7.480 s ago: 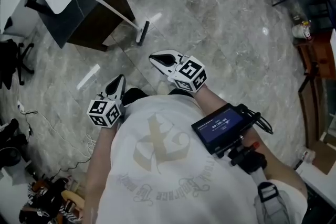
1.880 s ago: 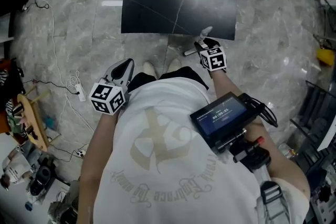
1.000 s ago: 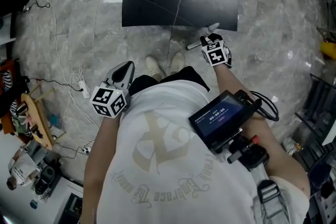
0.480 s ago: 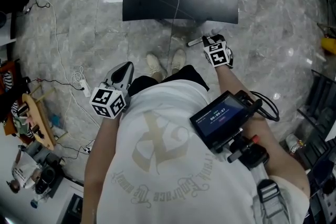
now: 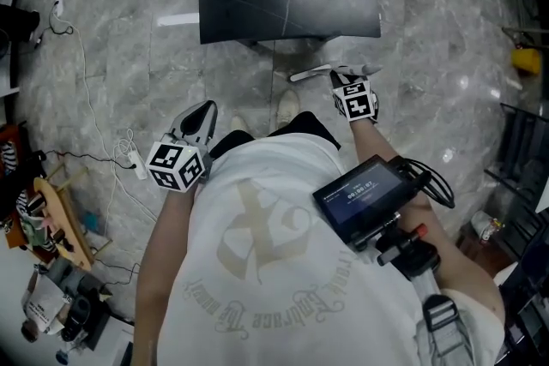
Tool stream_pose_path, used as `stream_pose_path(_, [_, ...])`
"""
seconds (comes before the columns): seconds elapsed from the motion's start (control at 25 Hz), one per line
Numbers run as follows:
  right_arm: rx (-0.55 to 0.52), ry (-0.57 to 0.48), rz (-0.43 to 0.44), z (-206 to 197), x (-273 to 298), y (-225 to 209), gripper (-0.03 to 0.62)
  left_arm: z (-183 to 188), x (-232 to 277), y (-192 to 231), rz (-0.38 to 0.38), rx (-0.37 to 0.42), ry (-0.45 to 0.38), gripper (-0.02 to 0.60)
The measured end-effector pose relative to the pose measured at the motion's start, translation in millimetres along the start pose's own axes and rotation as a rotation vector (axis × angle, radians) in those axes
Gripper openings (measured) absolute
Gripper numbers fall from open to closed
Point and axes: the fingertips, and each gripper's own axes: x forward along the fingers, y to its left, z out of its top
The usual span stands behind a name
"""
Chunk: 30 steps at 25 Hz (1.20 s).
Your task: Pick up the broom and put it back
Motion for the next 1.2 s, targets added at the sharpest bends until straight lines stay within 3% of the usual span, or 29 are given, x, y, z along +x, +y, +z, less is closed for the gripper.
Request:
stream_pose_path(0.6, [-0.055,-0.085,-0.007,52.2,-32.6,72.4,0.094,-2.4,-31.0,43.3,-0.045,0.004,-0.078,0.012])
stream_pose_path(1.2, [-0.109,-0.213,-0.001,104.6,-84.5,138.9,0.094,-23.3,-53.3,65.6,-0.068,0.004,-0.086,0.012])
